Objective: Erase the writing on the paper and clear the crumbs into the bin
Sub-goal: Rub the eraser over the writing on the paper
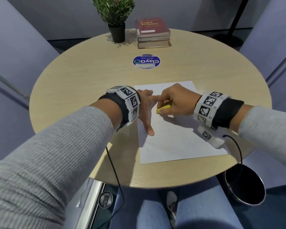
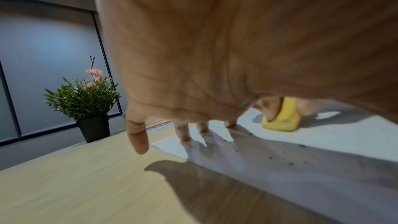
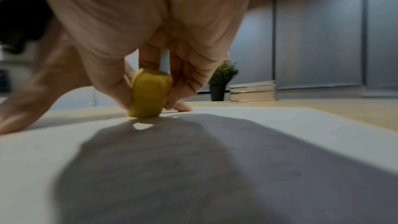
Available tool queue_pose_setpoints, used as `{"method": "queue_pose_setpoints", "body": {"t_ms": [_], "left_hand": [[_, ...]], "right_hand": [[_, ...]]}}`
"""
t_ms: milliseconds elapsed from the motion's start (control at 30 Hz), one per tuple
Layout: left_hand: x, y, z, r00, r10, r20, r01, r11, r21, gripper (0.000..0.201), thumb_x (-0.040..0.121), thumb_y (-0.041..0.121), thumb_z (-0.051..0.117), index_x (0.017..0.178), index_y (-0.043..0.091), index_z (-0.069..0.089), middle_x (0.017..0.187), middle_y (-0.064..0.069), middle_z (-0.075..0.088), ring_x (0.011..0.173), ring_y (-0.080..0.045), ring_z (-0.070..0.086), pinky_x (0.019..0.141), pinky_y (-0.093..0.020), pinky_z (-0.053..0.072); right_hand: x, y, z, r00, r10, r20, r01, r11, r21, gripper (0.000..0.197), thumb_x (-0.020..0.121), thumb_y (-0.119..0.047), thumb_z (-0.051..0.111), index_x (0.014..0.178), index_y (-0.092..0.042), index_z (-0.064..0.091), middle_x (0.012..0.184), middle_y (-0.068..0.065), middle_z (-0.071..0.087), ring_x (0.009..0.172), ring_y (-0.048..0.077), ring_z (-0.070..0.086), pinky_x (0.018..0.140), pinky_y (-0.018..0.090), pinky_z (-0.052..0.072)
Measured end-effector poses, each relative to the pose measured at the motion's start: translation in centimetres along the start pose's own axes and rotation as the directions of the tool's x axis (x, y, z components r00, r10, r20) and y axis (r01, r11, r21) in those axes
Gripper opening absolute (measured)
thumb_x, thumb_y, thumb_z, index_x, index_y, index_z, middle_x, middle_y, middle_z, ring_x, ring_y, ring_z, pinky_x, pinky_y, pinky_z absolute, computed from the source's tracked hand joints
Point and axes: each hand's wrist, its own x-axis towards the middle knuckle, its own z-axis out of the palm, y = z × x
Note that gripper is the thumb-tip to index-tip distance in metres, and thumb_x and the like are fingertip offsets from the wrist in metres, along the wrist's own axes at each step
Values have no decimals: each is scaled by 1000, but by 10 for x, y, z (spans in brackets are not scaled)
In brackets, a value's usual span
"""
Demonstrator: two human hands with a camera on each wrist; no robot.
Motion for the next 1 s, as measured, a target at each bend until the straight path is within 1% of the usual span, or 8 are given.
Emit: {"method": "queue_pose_setpoints", "body": {"t_ms": [67, 167, 267, 367, 567, 667, 767, 1000], "left_hand": [[-1, 2, 0, 1000, -8, 22, 7, 1000, 18, 149, 27, 88, 44, 152, 24, -6, 159, -5, -2, 145, -22, 4, 114, -43, 11], [-1, 1, 1, 1000, -6, -3, 6, 1000, -17, 138, 47, 88, 59, 152, 27, -5, 159, -4, -2, 146, -22, 2, 114, -44, 11], [2, -3, 5, 1000, 9, -14, -10, 999, -34, 173, -4, 94, 42, 152, 28, 4, 157, -3, 7, 144, -21, 10, 113, -41, 17], [5, -2, 7, 999, 3, -46, -8, 994, -108, 148, 22, 70, 64, 152, 27, 8, 158, -6, 6, 145, -25, 7, 114, -45, 14], [-1, 2, 1, 1000, 13, -16, -13, 1000, 19, 170, 6, 103, 28, 152, 23, -4, 159, -3, -4, 146, -23, 3, 113, -44, 12], [-1, 2, 1, 1000, -2, -11, 1, 1000, -5, 144, 40, 92, 53, 152, 22, -4, 159, -4, -6, 146, -23, -1, 114, -44, 8], [1, 1, 2, 1000, 1, 3, -1, 1000, 4, 156, 25, 97, 49, 152, 23, -4, 159, -4, -6, 146, -23, -2, 114, -44, 7], [9, 0, 4, 1000, -16, 5, 16, 1000, -4, 131, 56, 80, 63, 152, 22, -6, 159, -6, -7, 146, -25, -4, 115, -44, 4]], "right_hand": [[3, 7, -8, 995, 87, -45, -87, 996, 19, 14, 76, -26, 75, 84, -14, 76, 80, 7, 70, 78, 22, 63, 76, 37, 53], [3, 5, -2, 998, 50, -38, -50, 999, -7, 14, 76, -25, 74, 84, -14, 76, 80, 6, 70, 75, 20, 62, 73, 32, 52], [1, 4, -4, 999, 28, -16, -28, 999, 15, 14, 77, -26, 75, 83, -14, 77, 76, 6, 70, 71, 19, 60, 68, 29, 48], [4, 12, -12, 990, 118, -73, -116, 993, 20, 14, 77, -26, 74, 84, -13, 77, 79, 9, 71, 73, 20, 60, 69, 31, 50], [0, 8, -9, 994, 100, -41, -99, 995, 25, 13, 77, -26, 76, 83, -15, 77, 74, 4, 68, 71, 18, 59, 67, 30, 48], [-1, 10, -7, 993, 109, -51, -109, 994, 4, 13, 77, -27, 75, 82, -15, 77, 77, 5, 69, 73, 19, 61, 70, 33, 52], [-9, 2, -1, 999, 39, 7, -39, 999, 5, 13, 77, -29, 74, 82, -17, 77, 76, 4, 69, 73, 19, 61, 69, 32, 50], [-11, 1, -1, 999, 38, -7, -38, 999, -1, 15, 78, -28, 74, 84, -15, 76, 79, 4, 69, 75, 18, 60, 71, 32, 51]]}}
